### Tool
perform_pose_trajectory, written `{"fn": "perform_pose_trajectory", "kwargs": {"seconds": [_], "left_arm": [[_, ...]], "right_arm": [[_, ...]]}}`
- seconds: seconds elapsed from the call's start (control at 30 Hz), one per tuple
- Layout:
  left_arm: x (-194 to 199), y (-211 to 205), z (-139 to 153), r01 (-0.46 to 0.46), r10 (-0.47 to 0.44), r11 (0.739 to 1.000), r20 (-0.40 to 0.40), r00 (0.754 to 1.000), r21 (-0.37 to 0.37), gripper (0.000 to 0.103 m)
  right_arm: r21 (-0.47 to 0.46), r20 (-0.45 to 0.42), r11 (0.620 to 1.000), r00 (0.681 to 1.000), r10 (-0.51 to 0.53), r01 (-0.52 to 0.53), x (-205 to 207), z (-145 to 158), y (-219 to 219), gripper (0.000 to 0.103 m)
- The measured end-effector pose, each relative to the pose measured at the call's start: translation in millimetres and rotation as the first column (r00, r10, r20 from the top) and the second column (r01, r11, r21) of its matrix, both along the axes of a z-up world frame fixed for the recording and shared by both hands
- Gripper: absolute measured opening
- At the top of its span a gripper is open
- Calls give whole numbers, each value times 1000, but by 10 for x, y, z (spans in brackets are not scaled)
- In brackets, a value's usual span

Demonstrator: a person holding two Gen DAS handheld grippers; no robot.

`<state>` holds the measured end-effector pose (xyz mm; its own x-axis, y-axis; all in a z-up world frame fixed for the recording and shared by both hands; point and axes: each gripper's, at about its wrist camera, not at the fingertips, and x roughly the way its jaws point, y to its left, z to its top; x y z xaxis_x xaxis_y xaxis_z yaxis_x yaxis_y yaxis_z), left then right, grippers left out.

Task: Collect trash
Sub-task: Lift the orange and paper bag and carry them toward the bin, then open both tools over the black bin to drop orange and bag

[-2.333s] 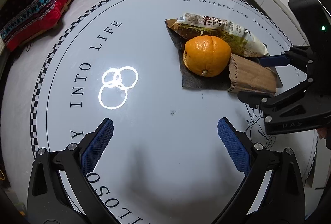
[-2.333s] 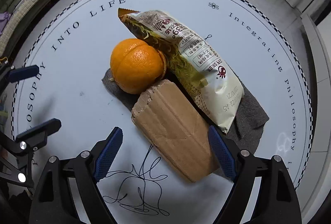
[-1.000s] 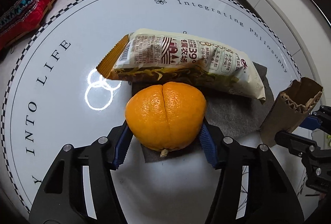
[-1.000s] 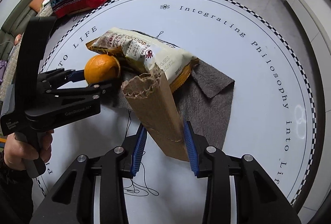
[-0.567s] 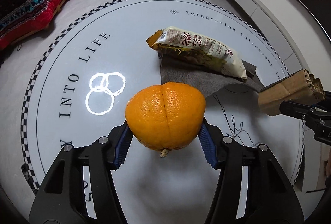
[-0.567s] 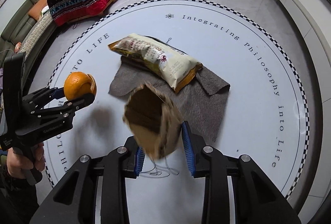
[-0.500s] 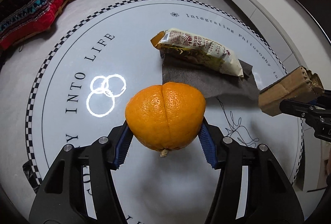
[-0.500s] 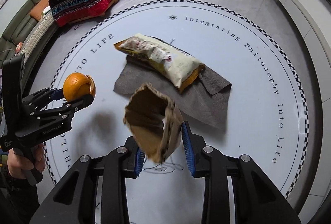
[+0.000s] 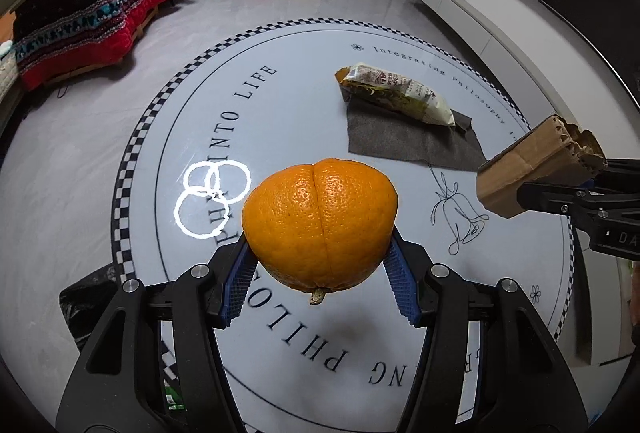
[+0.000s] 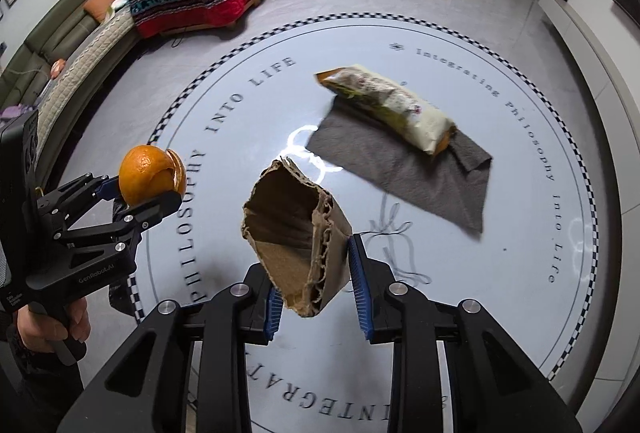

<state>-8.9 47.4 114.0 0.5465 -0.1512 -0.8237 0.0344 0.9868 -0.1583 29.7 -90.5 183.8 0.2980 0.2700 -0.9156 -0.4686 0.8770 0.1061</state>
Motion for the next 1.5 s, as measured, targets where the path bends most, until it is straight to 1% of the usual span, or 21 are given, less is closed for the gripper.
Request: {"fn": "perform_pose_trajectory", "kwargs": {"seconds": [0.2,0.4,0.57,0.7,1.0,1.23,1.37,1.5], "left_arm": [[-360,331,-32,-55,55,999,6,998,-1,58],[-698,677,-123,-122,122,993,4,993,4,58],[-1020,954,-218,-178,178,984,4,984,12,58],[-1259,1203,-297,-233,233,972,-1,972,15,58],[-1745,1767,-444,-360,360,933,-18,933,0,58],[-2082,2172,-595,-447,446,895,-46,894,-3,58],[-2209,2352,-706,-488,486,873,-71,871,-10,58],[-2314,2505,-799,-519,516,855,-92,852,-15,58]], "right_arm": [[16,-14,997,997,69,-69,-277,-83,446,31],[40,-37,987,987,156,-155,-592,-198,932,31],[67,-58,970,969,239,-236,-858,-302,1356,31],[73,-71,948,946,315,-311,-1082,-374,1717,31],[89,-103,904,898,427,-419,-1420,-518,2323,31],[88,-130,872,863,489,-481,-1590,-628,2735,31],[97,-142,858,847,513,-504,-1686,-677,2950,31],[99,-156,854,840,520,-511,-1733,-756,3132,33]]}}
